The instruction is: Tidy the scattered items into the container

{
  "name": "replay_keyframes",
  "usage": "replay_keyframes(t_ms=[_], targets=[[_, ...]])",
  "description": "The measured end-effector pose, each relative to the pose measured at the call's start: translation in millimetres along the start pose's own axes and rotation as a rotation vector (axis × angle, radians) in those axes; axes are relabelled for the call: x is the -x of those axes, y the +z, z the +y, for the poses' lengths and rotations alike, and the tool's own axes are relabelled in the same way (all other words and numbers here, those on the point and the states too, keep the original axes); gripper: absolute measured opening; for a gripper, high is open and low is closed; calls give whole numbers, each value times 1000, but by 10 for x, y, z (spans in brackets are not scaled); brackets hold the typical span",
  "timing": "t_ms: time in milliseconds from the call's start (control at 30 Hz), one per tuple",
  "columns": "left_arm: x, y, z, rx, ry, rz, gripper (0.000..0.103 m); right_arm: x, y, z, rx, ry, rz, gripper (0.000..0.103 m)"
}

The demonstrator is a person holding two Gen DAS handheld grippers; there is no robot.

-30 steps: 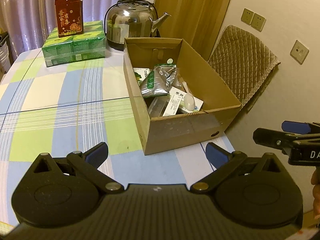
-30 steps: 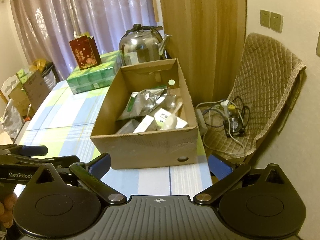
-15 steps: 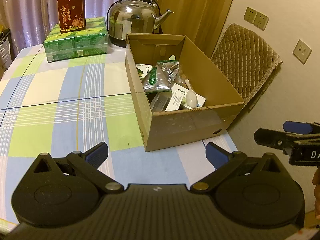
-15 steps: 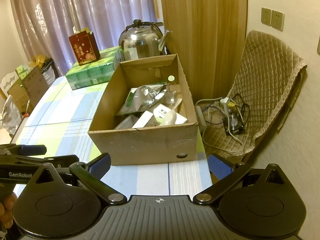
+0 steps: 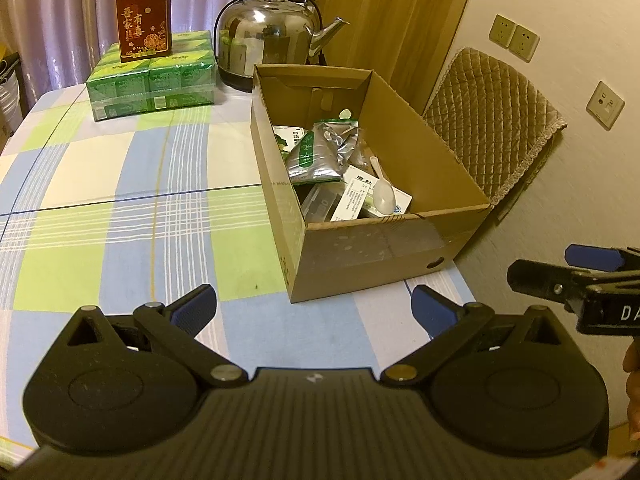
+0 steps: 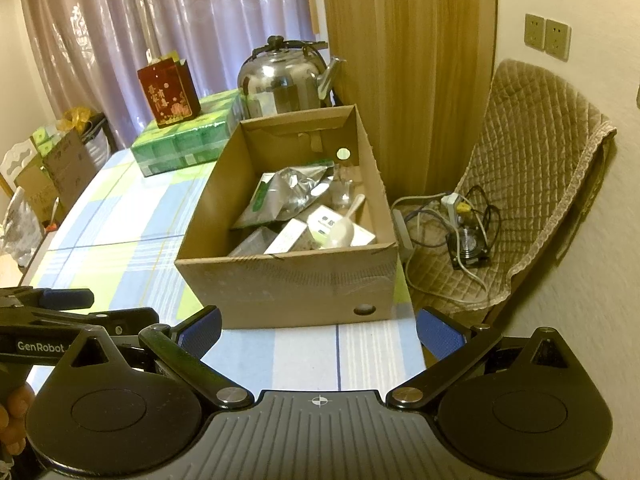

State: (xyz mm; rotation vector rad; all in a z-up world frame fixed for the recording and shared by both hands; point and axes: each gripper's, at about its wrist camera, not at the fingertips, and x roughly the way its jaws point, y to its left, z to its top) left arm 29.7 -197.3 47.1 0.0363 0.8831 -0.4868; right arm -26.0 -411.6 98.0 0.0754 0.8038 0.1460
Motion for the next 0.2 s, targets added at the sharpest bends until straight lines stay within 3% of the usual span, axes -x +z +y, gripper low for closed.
replay_keyframes(t_ms=[200], targets=[[-3,-19,17,8,-16,-7,102,-25,-35,4,3,-1,10,101]])
